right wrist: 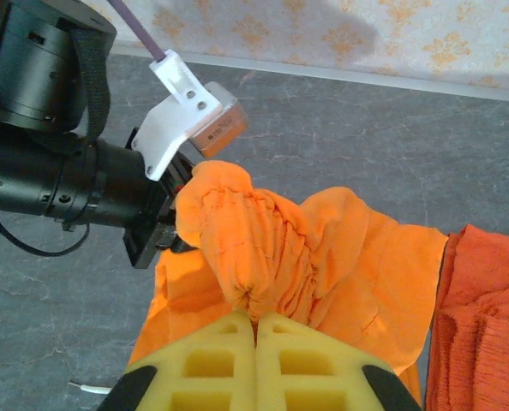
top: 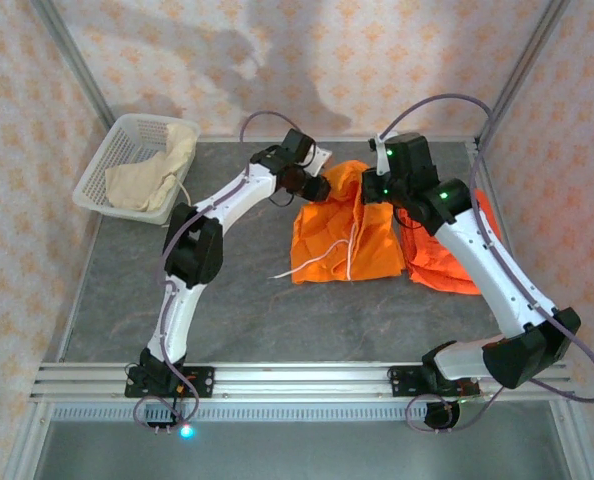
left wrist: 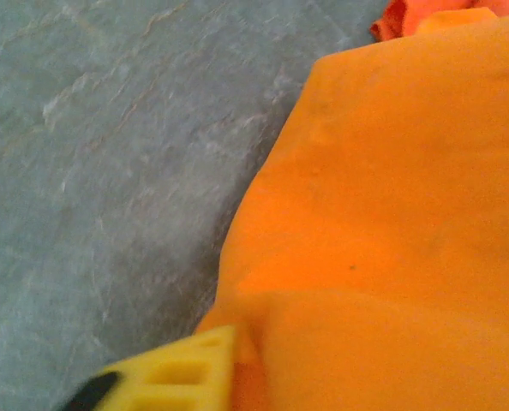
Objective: Fold and stack the shorts
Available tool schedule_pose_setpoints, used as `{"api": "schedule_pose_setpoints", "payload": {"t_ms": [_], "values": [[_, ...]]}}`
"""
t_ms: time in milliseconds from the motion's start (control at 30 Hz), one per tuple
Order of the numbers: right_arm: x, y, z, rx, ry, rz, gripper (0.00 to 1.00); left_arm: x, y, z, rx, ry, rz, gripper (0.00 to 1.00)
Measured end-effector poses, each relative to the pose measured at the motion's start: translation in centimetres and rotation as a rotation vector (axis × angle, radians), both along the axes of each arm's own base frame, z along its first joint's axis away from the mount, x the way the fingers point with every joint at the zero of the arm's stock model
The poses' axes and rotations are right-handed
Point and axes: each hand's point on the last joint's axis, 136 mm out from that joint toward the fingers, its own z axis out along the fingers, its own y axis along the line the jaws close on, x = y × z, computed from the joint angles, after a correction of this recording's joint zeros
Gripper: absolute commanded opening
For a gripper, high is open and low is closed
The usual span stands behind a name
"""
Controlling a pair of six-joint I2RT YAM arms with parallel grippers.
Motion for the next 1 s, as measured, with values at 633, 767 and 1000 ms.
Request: {"api": "schedule_pose_setpoints", "payload": {"t_ms": [633,767,1000], "values": [[-0.8,-0.8,8.2,0.086,-0.172,-0.015,0.08,-1.7,13.6,28.4,0.050,-0.513,0.317,0.00],[-1.6,0.0,8.4,0.158,-0.164,0.017,0.36,-6.9,13.2,35.5,-0.037,-0.649,0.285,0.00],[-3.4,0.0,2.0,0.175,-0.057,0.025,0.69,-7.9,8.0,32.0,-0.020,-0.555,0.161,0.00]]}}
